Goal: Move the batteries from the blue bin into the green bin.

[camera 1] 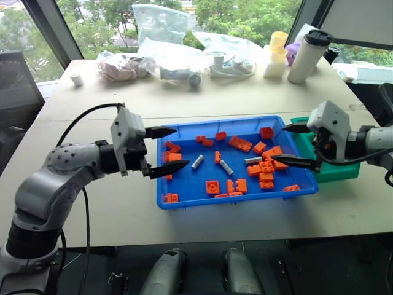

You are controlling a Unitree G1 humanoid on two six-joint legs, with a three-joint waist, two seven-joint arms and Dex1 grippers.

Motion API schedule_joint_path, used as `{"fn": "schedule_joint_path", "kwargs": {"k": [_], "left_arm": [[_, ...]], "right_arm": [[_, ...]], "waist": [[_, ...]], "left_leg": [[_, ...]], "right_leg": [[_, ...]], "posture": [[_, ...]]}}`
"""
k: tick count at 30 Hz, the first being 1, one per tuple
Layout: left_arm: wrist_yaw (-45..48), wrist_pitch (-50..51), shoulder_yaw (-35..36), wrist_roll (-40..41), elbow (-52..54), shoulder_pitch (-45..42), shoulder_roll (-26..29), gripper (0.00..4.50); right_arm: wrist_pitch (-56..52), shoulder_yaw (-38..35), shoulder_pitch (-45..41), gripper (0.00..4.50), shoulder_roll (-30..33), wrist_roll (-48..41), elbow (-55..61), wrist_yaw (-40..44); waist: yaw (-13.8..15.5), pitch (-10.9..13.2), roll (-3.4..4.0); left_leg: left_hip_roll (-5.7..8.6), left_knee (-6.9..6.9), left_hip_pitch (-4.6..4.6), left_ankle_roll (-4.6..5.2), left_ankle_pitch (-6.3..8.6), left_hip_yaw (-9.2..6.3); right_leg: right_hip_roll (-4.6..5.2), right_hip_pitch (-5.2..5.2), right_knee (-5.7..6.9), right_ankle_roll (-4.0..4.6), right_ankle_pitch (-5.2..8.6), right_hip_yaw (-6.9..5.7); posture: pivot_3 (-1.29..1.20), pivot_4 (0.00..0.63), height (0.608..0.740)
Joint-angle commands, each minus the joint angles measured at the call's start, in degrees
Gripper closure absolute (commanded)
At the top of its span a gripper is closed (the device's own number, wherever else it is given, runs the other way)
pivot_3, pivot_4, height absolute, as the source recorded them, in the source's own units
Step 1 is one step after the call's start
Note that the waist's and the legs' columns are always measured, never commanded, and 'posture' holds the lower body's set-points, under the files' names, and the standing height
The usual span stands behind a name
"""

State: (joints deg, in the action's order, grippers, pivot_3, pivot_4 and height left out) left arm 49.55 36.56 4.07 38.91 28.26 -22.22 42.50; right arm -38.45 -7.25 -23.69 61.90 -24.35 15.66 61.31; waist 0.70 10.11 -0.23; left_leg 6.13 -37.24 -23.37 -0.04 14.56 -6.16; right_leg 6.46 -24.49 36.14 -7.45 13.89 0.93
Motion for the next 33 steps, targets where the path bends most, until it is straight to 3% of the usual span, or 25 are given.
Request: {"fn": "schedule_joint_path", "kwargs": {"k": [1, 15, 21, 28, 33], "left_arm": [[-0.7, -1.8, 0.5, -1.2, 0.8, -1.2, -0.1, 0.00], [-1.3, -1.6, 0.5, -0.9, 1.2, -0.9, -0.4, 0.00], [-1.4, -1.7, 0.4, -1.1, 1.1, -1.1, -0.4, 0.00], [-1.3, -2.2, 1.4, -1.3, 0.0, -1.7, 0.0, 0.00], [-1.7, -2.2, 2.5, -1.5, -0.3, -1.9, 0.6, 0.00]], "right_arm": [[0.4, -1.8, -1.3, 0.02, 1.3, -0.6, 1.5, 0.3], [1.5, -0.2, -1.9, 0.02, 0.2, -0.3, 1.2, 0.6], [3.2, 4.3, -5.1, 0.02, -2.2, 0.1, 0.1, 2.0], [4.8, 13.6, -12.8, 0.02, -10.1, 2.1, -2.5, 3.7], [11.3, 26.6, -22.4, 0.02, -22.4, 10.5, -15.5, 5.6]], "waist": [[0.0, 0.0, 0.00], [0.0, 0.0, 0.00], [-0.1, 0.0, 0.00], [-0.2, 0.0, 0.00], [-0.8, 0.0, -0.03]], "left_leg": [[0.00, 0.00, 0.00, 0.00, 0.00, 0.00], [0.00, 0.00, 0.00, 0.01, 0.00, 0.00], [-0.01, 0.01, 0.00, 0.00, 0.00, 0.00], [-0.02, 0.01, 0.00, -0.18, -0.10, -0.01], [-0.01, 0.00, 0.03, -0.19, -0.11, -0.02]], "right_leg": [[0.00, 0.00, 0.00, 0.00, 0.00, 0.00], [0.00, 0.00, 0.00, 0.00, 0.00, 0.00], [-0.01, 0.00, 0.00, 0.00, 0.00, -0.01], [-0.02, -0.02, 0.01, 0.00, 0.00, -0.01], [-0.04, -0.01, 0.04, 0.00, -0.01, 0.00]], "posture": [[0.00, 0.150, 0.740], [0.00, 0.150, 0.740], [0.00, 0.150, 0.740], [0.00, 0.150, 0.740], [0.00, 0.150, 0.740]]}}
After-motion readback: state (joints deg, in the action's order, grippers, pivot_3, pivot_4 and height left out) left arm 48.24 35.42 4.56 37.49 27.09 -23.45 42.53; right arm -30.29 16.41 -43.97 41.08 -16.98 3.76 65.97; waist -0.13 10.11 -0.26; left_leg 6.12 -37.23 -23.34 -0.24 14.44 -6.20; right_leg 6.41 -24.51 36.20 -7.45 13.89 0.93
